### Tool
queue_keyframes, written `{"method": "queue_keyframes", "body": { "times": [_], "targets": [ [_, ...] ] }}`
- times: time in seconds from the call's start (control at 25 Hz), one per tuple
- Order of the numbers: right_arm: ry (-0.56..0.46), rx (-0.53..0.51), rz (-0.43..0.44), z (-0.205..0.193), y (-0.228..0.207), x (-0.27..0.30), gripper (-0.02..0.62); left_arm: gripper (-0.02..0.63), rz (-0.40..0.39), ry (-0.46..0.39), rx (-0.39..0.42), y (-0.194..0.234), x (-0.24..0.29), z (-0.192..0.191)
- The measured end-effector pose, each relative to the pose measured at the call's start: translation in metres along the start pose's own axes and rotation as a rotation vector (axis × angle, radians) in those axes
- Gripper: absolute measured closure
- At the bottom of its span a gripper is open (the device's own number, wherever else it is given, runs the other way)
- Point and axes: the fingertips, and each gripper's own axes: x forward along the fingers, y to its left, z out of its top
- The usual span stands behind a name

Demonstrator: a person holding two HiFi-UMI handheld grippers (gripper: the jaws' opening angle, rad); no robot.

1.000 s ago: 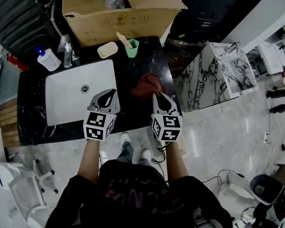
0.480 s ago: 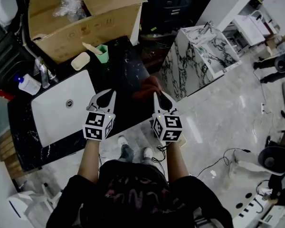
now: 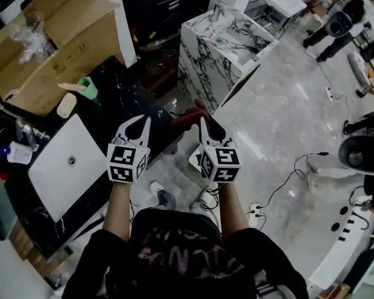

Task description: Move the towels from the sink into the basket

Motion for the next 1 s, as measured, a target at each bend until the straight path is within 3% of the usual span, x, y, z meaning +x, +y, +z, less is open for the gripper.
{"method": "queue_keyframes", "body": {
  "times": [0.32, 0.6, 1.0],
  "targets": [
    [-0.022, 0.088, -0.178, -0.014, -0.116, -0.080, 0.535, 0.591, -0.184, 0.014, 0.094, -0.124, 0.057, 0.023],
    [-0.025, 0.155, -0.303, -0.037, -0.207, -0.152, 0.535, 0.591, -0.286, 0.044, 0.095, -0.222, 0.097, 0.027],
    [-0.008, 0.234, -0.454, -0.078, -0.300, -0.224, 0.535, 0.591, -0.453, 0.104, 0.146, -0.343, 0.145, 0.015]
  ]
}}
